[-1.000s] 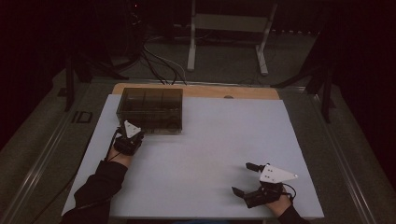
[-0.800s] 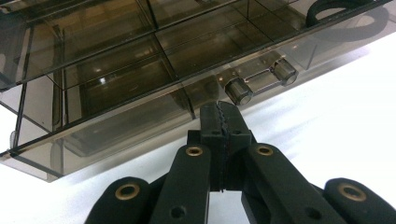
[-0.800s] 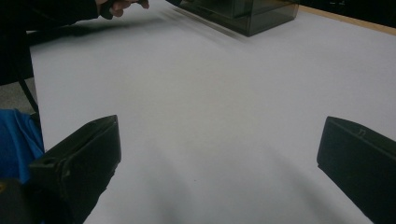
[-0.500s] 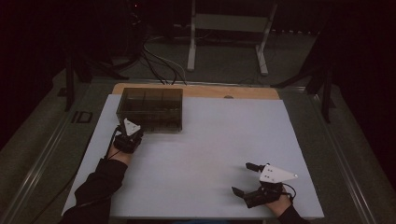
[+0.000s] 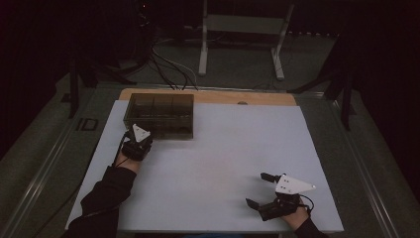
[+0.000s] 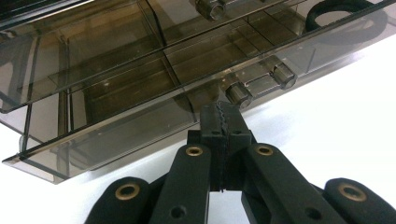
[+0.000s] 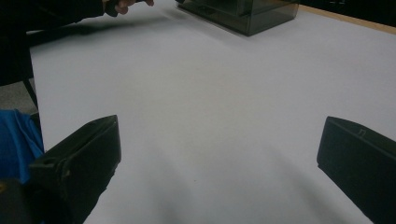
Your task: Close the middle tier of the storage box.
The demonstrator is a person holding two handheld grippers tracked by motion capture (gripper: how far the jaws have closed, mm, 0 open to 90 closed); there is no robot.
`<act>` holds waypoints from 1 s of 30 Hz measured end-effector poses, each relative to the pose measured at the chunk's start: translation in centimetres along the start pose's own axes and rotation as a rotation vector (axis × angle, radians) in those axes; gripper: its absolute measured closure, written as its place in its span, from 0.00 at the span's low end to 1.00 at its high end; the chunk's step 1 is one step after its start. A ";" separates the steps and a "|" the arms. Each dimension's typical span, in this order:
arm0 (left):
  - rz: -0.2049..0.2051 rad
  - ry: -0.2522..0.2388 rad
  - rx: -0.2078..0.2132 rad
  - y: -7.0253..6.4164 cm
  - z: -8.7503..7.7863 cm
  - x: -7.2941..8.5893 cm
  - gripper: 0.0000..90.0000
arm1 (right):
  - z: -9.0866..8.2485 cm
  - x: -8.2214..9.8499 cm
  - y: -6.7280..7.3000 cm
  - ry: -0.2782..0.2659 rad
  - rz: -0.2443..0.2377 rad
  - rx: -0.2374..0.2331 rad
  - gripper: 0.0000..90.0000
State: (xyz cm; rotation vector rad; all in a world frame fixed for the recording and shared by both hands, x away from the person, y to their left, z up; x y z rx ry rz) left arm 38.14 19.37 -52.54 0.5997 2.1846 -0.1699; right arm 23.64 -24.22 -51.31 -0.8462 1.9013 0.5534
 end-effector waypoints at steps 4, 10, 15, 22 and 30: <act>0.001 0.002 -0.001 0.0 0.2 -0.1 1.00 | 0.0 0.0 0.0 0.000 0.000 0.000 0.00; -0.002 0.000 0.000 0.2 0.3 -0.3 1.00 | 0.0 0.0 0.0 0.000 0.001 -0.001 0.00; -0.007 -0.003 0.001 0.3 0.5 -0.4 1.00 | 0.0 0.0 0.0 0.002 -0.001 -0.001 0.00; -0.002 0.002 -0.005 0.5 0.9 -0.8 1.00 | 0.0 0.0 0.0 0.002 -0.001 -0.001 0.00; 0.001 0.007 -0.013 0.7 1.4 -1.1 1.00 | 0.0 0.0 0.0 0.003 0.000 -0.001 0.00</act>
Point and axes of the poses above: each handheld gripper's, and its own axes: z roughly forward along the jaws, x roughly out of its underside, y roughly to its left, the point moved 2 cm from there along z, roughly forward along the jaws, and after that the axes turned 6 degrees about x, right-handed, at the moved point
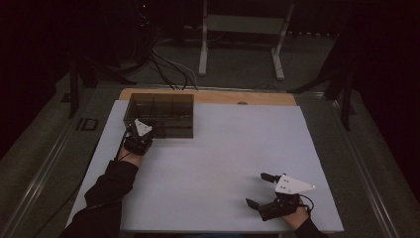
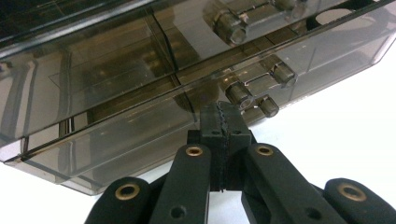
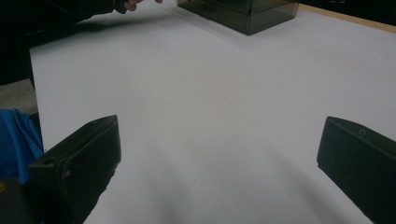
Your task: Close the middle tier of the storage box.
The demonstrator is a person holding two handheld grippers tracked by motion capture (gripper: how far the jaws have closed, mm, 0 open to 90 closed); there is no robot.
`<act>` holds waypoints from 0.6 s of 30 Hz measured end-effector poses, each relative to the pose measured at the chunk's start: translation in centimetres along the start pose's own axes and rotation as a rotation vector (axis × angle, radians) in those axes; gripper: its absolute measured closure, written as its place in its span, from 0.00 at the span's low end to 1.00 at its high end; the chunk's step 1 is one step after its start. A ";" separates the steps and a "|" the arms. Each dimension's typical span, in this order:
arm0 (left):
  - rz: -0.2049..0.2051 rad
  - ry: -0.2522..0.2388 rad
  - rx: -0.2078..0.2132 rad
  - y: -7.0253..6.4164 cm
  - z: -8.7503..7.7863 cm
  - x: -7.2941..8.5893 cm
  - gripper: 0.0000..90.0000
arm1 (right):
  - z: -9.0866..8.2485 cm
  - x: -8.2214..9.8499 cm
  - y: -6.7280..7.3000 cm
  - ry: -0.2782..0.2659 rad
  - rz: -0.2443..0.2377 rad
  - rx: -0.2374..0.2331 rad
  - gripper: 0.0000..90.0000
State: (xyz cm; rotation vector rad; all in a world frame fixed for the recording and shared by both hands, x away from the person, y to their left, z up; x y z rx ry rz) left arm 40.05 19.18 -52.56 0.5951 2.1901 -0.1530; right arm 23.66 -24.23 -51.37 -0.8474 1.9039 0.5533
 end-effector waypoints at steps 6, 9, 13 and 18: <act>-0.006 0.002 0.001 0.3 0.3 -0.4 1.00 | 0.0 0.0 0.0 0.000 0.000 0.000 0.00; 0.005 0.000 0.004 0.3 0.3 -0.4 1.00 | 0.0 0.0 0.0 -0.001 0.001 -0.001 0.00; 0.013 -0.001 0.003 0.2 0.1 -0.7 1.00 | 0.0 0.0 0.0 0.000 -0.003 -0.002 0.00; 0.012 -0.003 0.003 0.2 0.1 -0.8 1.00 | 0.0 0.0 0.0 -0.001 -0.001 -0.002 0.00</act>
Point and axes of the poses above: each handheld gripper's, and its own axes: z roughly forward along the jaws, x roughly out of its underside, y roughly to its left, the point moved 2 cm from there along z, roughly forward along the jaws, and after that the axes turned 6 degrees about x, right-handed, at the moved point
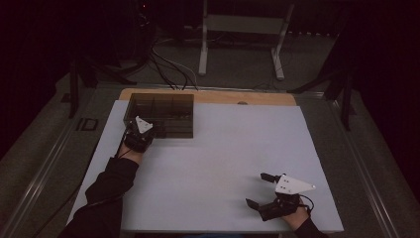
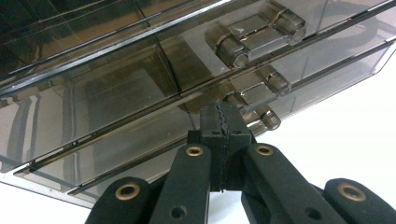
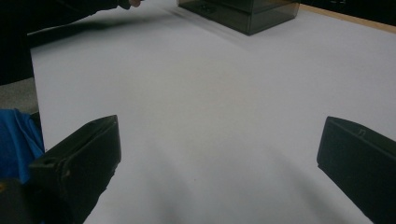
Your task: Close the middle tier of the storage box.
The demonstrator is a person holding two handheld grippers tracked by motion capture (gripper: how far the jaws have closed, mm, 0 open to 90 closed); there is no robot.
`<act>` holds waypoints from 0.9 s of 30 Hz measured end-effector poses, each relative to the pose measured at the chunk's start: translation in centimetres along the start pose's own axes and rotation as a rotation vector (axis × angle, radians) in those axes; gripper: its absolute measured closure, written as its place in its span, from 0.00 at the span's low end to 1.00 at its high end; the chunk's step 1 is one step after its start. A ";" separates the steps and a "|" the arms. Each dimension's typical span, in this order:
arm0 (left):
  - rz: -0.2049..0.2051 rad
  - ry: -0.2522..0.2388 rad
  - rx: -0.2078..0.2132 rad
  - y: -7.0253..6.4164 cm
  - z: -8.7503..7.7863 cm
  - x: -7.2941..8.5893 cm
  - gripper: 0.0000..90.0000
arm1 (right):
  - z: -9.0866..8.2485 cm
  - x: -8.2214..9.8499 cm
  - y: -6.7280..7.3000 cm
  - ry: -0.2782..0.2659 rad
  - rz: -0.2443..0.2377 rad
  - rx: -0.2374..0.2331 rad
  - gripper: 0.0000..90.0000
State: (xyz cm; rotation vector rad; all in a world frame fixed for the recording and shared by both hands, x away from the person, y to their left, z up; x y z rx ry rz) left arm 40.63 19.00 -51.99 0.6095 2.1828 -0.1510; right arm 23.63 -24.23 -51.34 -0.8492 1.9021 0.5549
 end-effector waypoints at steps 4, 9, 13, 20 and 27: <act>0.004 0.001 0.004 0.1 -0.1 0.1 1.00 | 0.0 0.0 0.0 0.001 0.000 0.000 0.00; 0.011 0.000 -0.003 0.4 -0.5 0.3 1.00 | 0.0 -0.1 0.1 -0.006 -0.002 0.001 0.00; 0.000 0.005 0.006 0.7 -1.3 0.5 1.00 | 0.0 -0.1 0.0 -0.005 -0.001 0.001 0.00; -0.024 0.006 0.047 0.4 -1.9 0.5 1.00 | -0.1 -0.1 0.1 -0.004 0.000 0.001 0.00; -0.066 0.013 0.097 -0.1 -2.1 0.4 0.90 | -0.1 -0.1 0.1 -0.004 -0.002 0.001 0.00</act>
Point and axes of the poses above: each handheld gripper's, and its own axes: z roughly forward along the jaws, x roughly out of its underside, y roughly to its left, the point moved 2 cm from there along z, roughly forward along the jaws, and after that the axes turned 6 degrees about x, right-handed, at the moved point
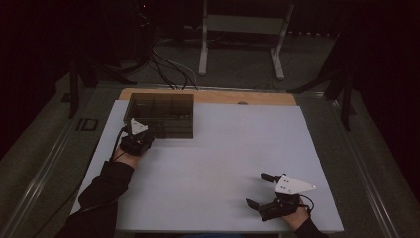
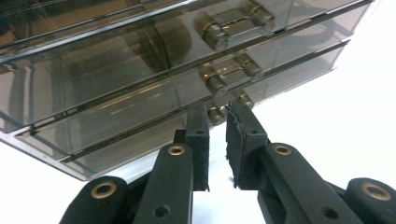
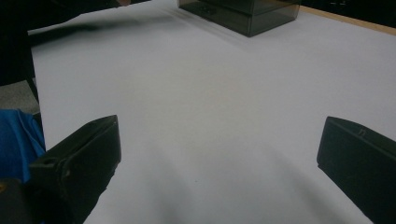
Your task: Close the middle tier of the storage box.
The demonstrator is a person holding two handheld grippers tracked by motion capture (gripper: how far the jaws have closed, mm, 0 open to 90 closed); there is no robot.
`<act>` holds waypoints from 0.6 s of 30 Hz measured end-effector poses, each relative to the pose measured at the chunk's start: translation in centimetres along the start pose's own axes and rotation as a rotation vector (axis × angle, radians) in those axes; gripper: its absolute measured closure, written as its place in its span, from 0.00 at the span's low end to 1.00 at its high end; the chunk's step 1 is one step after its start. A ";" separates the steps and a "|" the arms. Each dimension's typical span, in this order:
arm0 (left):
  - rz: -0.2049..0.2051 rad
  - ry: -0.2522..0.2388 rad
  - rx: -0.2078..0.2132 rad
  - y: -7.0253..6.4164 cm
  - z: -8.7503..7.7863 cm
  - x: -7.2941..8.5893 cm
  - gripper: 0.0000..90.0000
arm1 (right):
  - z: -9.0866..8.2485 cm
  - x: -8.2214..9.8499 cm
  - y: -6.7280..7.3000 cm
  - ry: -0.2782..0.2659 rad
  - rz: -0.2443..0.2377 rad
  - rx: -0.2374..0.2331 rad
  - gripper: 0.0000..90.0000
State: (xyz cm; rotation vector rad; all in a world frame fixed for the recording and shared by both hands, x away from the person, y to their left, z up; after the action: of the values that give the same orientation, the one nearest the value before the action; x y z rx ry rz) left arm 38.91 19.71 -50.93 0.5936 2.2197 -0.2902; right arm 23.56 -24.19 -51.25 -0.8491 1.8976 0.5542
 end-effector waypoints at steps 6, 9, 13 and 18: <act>0.007 -0.004 0.020 -0.5 -0.1 -0.2 0.75 | 0.0 0.0 0.0 -0.001 0.002 -0.001 0.00; 0.002 -0.005 0.028 -0.7 -0.1 -0.2 0.67 | 0.0 0.0 0.0 -0.001 0.003 -0.001 0.00; 0.016 0.024 0.027 -1.1 0.0 -0.3 0.52 | 0.0 0.0 0.0 -0.001 0.000 -0.001 0.00; 0.031 0.041 0.020 -1.6 0.1 -0.5 0.41 | 0.0 0.0 0.0 -0.001 0.001 -0.001 0.00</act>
State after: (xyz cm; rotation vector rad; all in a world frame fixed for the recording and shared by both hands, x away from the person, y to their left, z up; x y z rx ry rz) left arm 38.44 18.10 -50.65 0.6500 2.2472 -0.2871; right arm 23.58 -24.20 -51.26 -0.8487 1.8974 0.5560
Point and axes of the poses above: each handheld gripper's, and its own axes: z roughly forward along the jaws, x roughly out of its underside, y roughly to its left, the point moved 2 cm from there along z, roughly forward along the jaws, and after that the axes turned 6 degrees about x, right-handed, at the moved point
